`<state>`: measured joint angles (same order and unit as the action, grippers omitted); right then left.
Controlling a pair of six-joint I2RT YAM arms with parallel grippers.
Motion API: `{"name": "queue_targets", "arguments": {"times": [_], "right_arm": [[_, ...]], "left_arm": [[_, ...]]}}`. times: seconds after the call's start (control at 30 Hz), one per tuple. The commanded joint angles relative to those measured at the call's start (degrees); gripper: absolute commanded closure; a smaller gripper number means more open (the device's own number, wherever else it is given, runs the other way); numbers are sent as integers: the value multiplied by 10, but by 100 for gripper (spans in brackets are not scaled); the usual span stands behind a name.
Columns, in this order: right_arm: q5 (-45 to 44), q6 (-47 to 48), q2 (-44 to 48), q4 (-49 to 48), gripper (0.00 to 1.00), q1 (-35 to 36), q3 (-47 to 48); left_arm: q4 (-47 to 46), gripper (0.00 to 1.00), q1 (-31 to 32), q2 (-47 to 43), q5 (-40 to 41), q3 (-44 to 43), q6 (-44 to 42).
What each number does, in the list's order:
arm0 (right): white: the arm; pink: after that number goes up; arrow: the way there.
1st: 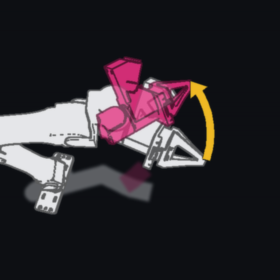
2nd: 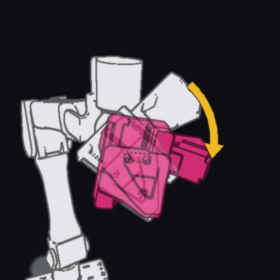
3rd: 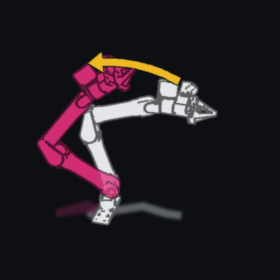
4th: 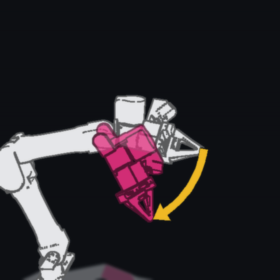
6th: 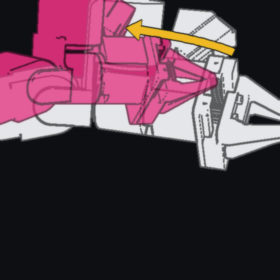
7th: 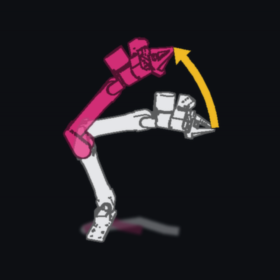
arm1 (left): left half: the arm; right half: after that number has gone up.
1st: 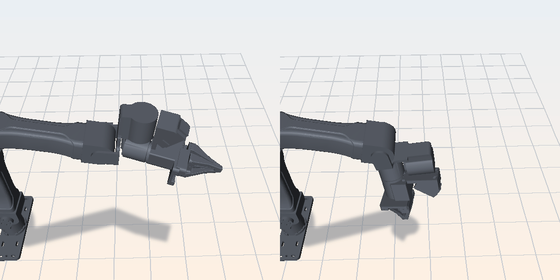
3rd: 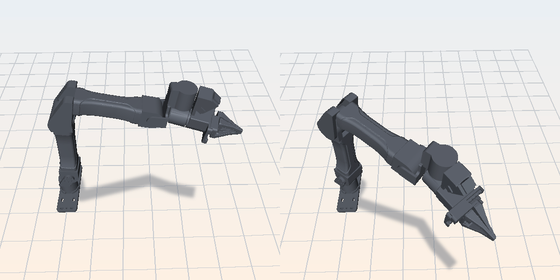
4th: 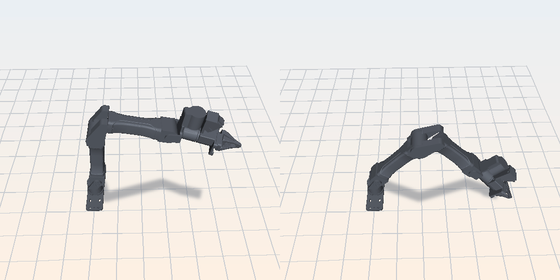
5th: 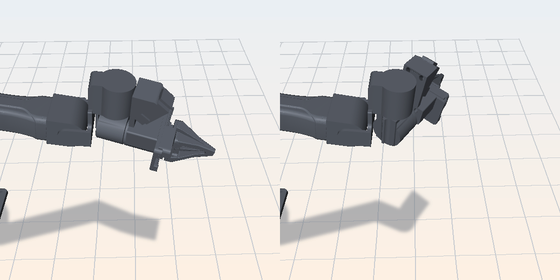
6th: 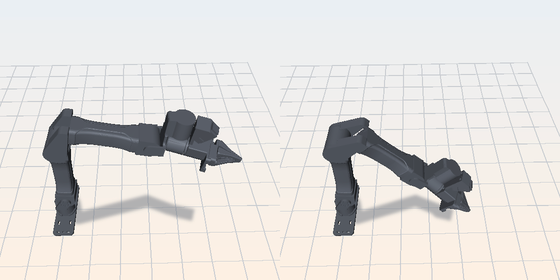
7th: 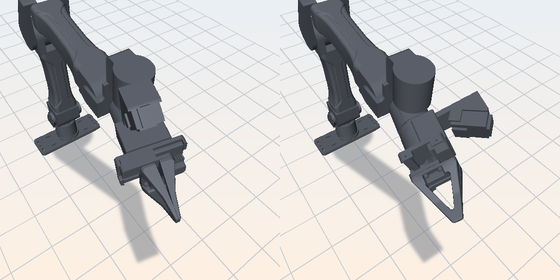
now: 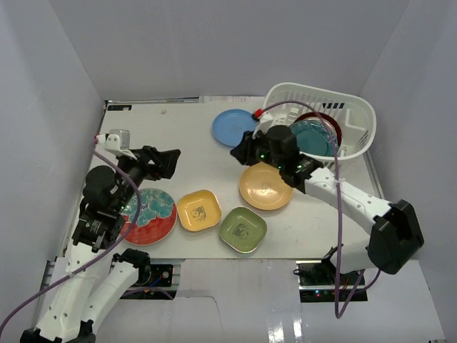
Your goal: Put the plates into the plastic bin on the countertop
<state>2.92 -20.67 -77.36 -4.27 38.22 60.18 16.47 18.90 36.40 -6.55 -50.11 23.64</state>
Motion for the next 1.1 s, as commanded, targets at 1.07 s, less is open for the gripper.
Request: {"name": "queue_targets", "arguments": {"times": [1.07], "right_arm": [[281, -19, -691, 159, 47, 195, 622]], "left_arm": [[-68, 2, 17, -68, 0, 33, 32]]}}
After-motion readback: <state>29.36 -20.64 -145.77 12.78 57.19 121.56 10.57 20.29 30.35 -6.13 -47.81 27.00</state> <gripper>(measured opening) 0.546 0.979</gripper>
